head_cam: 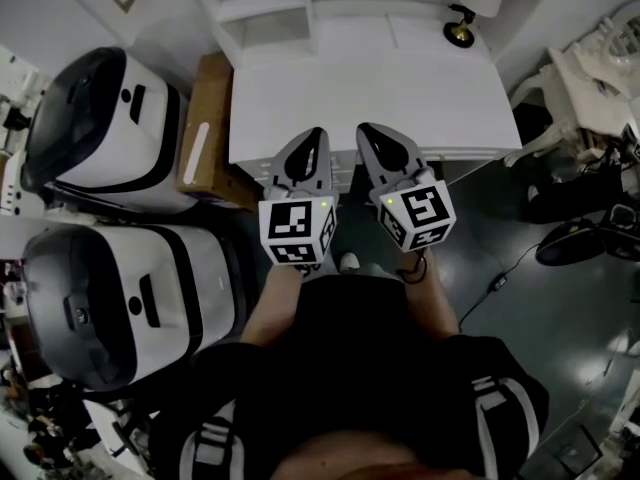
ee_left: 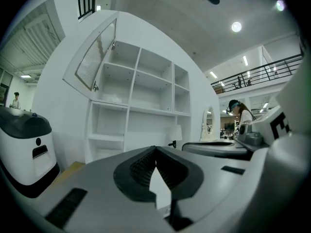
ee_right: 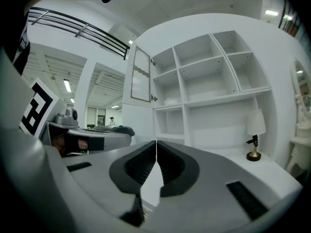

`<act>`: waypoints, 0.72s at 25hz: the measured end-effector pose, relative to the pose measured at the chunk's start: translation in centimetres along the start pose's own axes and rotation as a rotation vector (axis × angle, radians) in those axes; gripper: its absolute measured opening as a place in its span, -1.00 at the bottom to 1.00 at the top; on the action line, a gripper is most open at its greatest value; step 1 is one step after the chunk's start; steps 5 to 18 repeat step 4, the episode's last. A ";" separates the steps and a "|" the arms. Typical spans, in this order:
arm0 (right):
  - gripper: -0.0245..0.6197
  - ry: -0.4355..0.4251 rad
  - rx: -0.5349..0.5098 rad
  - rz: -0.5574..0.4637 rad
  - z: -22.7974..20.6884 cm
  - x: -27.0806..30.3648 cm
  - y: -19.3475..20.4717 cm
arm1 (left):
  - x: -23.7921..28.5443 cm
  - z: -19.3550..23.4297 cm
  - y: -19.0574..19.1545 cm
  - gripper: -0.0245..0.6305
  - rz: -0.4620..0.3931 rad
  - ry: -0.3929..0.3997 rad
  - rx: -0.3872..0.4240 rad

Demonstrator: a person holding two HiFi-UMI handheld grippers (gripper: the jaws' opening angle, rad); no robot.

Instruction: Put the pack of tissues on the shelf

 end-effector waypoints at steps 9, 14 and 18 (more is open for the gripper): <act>-0.85 0.010 0.006 0.009 -0.1 0.0 0.3 | -0.1 0.0 0.5 -0.89 0.008 0.010 -0.008; -0.85 0.010 0.006 0.009 -0.1 0.0 0.3 | -0.1 0.0 0.5 -0.89 0.008 0.010 -0.008; -0.85 0.010 0.006 0.009 -0.1 0.0 0.3 | -0.1 0.0 0.5 -0.89 0.008 0.010 -0.008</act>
Point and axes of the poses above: the fingertips, and each gripper's own axes: x forward along the fingers, z to its left, y out of its underside, the point moved 6 cm from there along -x, backward along the fingers, and after that the axes turned 3 degrees about x, right-handed, at the moved point
